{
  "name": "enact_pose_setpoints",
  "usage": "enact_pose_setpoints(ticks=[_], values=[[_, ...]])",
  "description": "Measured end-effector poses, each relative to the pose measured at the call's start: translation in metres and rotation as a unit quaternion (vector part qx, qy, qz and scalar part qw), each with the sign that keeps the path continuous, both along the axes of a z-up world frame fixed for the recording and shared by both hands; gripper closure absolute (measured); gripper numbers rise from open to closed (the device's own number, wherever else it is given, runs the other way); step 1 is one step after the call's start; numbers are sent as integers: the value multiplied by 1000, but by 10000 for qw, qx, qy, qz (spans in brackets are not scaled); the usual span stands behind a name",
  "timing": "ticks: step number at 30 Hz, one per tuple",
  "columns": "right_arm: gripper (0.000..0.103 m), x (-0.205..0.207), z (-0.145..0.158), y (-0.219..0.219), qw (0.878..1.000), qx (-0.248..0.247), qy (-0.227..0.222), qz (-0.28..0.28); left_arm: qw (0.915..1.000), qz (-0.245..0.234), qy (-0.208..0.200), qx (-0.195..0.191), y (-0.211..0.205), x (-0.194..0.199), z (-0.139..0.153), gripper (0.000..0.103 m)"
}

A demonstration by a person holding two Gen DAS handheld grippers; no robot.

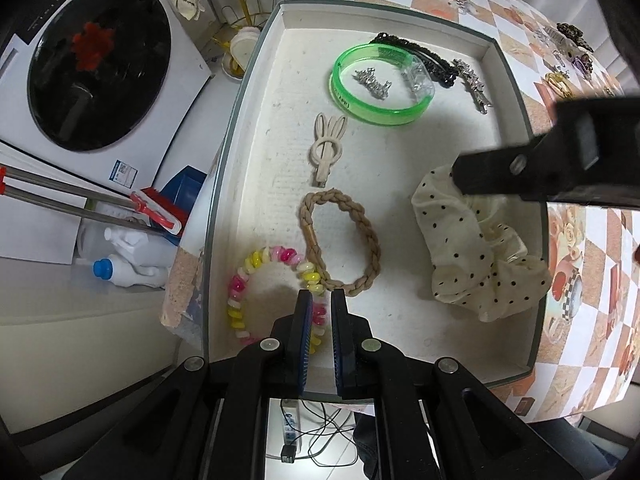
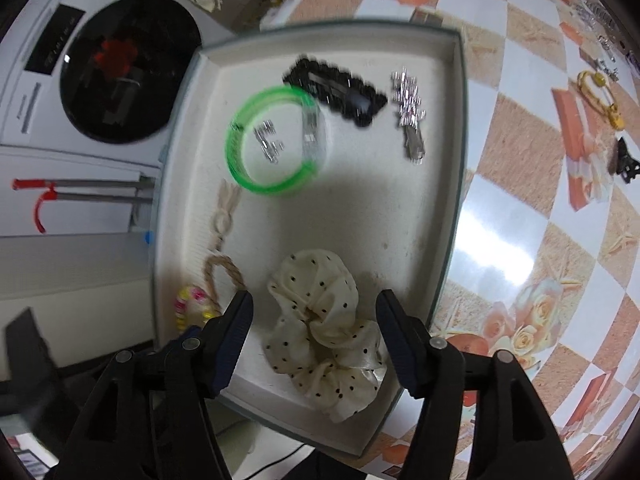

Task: Organize jewelry
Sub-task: 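Open the right tool to release the scrunchie in the tray while the left tool releases the beaded bracelet, then move both open tools from the tray back over the table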

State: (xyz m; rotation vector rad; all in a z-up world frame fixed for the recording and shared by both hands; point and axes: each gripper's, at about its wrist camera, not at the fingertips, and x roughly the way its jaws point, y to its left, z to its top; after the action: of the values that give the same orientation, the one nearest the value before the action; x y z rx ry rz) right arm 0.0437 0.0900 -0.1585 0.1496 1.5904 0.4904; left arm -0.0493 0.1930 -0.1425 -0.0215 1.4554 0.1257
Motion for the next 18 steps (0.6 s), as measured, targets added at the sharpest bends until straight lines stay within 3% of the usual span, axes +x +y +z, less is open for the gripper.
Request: enact_pose_setpoints(ticks=[6,14,17,18], values=[[30,1,25,-24,9992,195,-107,-336,9999,-90,-37,-46,-4,6,7,89],[26,-6,36,-73,9973,117,-86,-716,9998,-214,15,-30,-13,16,12,88],[25,-9,41,-94,9963,53,-95,-858,9998,-180,-59,95,-15,19,17,0],[25,-10,41,-101,9957,41,-80,-920,9993,-184,-253,205,-17,18,24,0]])
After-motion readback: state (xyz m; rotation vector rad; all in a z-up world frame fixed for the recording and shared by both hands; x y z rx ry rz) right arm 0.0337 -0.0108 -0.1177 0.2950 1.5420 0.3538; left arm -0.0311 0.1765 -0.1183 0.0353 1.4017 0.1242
